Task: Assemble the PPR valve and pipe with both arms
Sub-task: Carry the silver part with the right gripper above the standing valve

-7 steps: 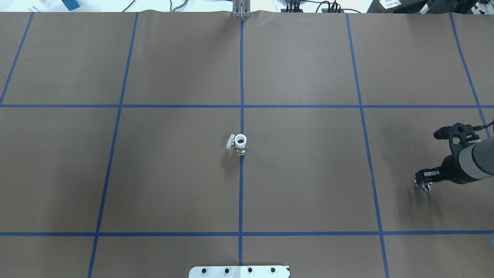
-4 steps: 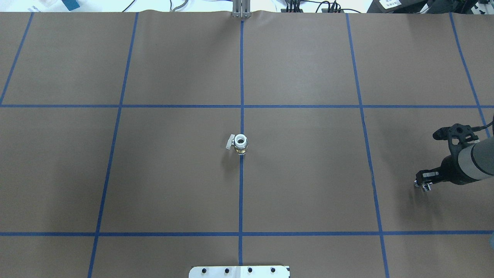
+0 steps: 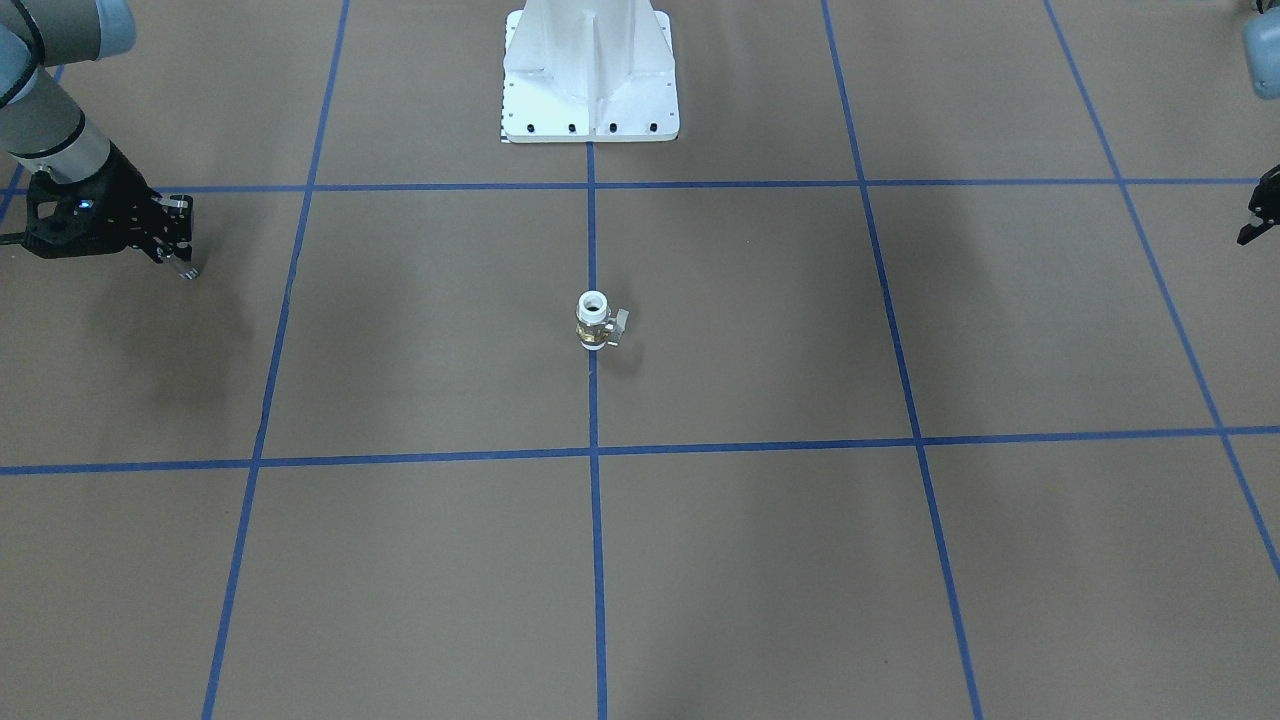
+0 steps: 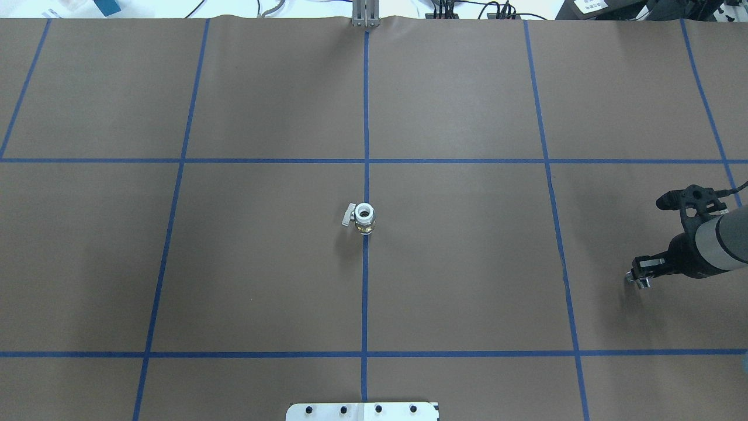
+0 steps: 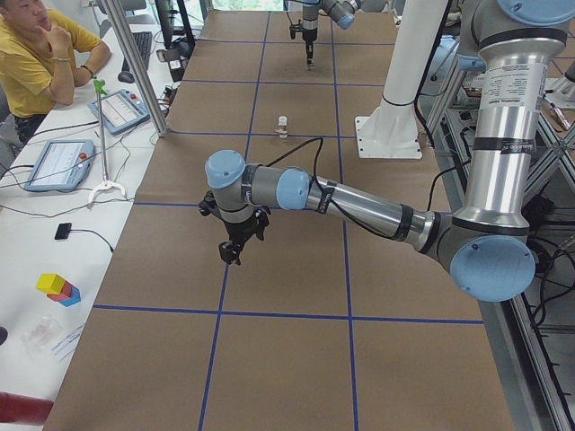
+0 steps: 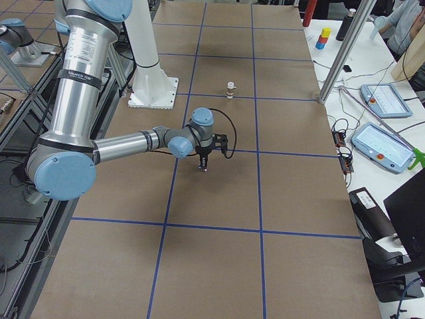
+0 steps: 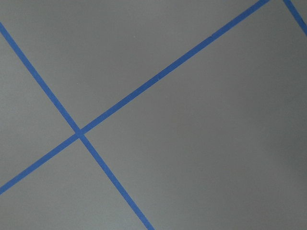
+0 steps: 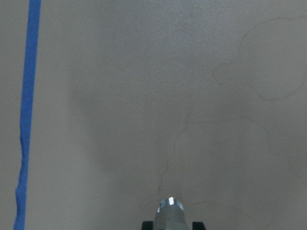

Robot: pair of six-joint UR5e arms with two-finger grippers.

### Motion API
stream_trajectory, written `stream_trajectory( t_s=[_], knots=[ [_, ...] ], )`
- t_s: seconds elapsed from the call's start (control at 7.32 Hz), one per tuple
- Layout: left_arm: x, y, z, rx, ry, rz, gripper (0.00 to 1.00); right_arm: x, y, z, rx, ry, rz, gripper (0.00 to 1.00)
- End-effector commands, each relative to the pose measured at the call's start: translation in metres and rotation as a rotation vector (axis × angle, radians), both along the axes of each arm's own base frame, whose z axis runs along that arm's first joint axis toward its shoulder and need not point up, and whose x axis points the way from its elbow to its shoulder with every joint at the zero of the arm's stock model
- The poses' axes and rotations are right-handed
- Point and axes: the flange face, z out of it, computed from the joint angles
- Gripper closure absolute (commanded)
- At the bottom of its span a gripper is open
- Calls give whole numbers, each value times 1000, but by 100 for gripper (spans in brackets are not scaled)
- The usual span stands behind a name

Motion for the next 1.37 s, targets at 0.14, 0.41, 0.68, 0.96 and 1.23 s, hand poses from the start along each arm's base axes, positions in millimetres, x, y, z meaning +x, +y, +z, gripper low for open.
stream_trajectory(
  t_s=[0.14,0.41,0.68,0.96,1.23],
  knots=[
    [0,0,-3,-46,-2,-53,0,-10,-42,-67,-19,-73,30,100],
    [-1,1,-2,-68,-4,-78,0,-46,-84,-154,-63,-35,60,100],
    [-1,1,0,-74,-5,-79,0,-102,-95,-253,-139,-27,87,100],
    [-2,6,6,-89,-8,-83,0,-166,-104,-327,-189,-13,164,100],
    [-2,8,9,-94,-8,-83,0,-221,-115,-381,-227,-24,212,100]
  ],
)
